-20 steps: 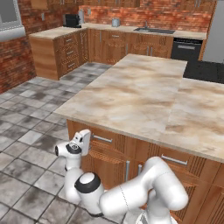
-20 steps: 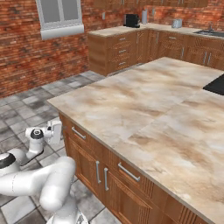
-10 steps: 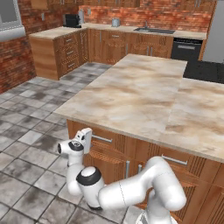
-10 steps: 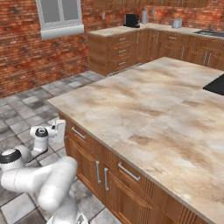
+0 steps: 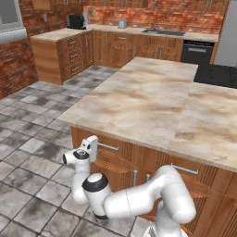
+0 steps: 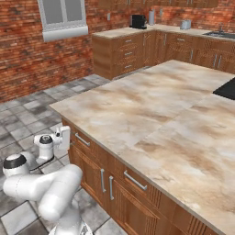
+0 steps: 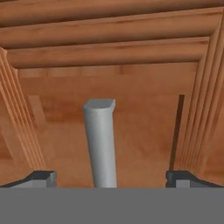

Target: Take a straw from the drawer in front and place it inside the glass cup on the dining counter.

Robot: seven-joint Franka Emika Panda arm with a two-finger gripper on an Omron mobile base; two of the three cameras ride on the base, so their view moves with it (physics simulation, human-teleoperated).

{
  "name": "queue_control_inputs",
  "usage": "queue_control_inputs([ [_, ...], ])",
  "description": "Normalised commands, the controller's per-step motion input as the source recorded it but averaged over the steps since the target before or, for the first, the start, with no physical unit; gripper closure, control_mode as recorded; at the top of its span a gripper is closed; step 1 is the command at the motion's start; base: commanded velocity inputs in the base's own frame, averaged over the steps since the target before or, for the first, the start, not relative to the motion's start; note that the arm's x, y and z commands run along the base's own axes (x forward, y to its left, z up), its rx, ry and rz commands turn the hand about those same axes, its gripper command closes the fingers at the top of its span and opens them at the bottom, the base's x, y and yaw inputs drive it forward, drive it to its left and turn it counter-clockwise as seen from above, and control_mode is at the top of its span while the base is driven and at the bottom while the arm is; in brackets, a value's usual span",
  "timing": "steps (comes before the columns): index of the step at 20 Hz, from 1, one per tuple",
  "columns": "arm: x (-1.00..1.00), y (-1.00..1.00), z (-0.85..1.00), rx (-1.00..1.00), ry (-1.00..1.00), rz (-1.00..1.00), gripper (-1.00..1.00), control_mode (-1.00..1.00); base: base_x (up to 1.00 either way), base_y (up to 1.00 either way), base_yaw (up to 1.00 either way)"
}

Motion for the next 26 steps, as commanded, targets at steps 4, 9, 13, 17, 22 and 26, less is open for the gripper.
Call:
queue_control_inputs([
  [4,0.06,-0.06,-0.49,-0.13,-0.09,0.0,-1.0,-1.0,0.0,0.0,0.0],
  [9,0.11,-0.08,-0.46,-0.12,-0.07,0.0,-1.0,-1.0,0.0,0.0,0.0],
  [13,0.1,-0.09,-0.46,-0.12,-0.07,0.0,-1.0,-1.0,0.0,0.0,0.0],
  [17,0.11,-0.11,-0.5,-0.12,-0.07,0.0,-1.0,-1.0,0.0,0.0,0.0],
  [22,0.15,-0.09,-0.54,-0.12,-0.06,0.0,-1.0,-1.0,0.0,0.0,0.0],
  [26,0.15,-0.08,-0.55,-0.12,-0.06,0.0,-1.0,-1.0,0.0,0.0,0.0],
])
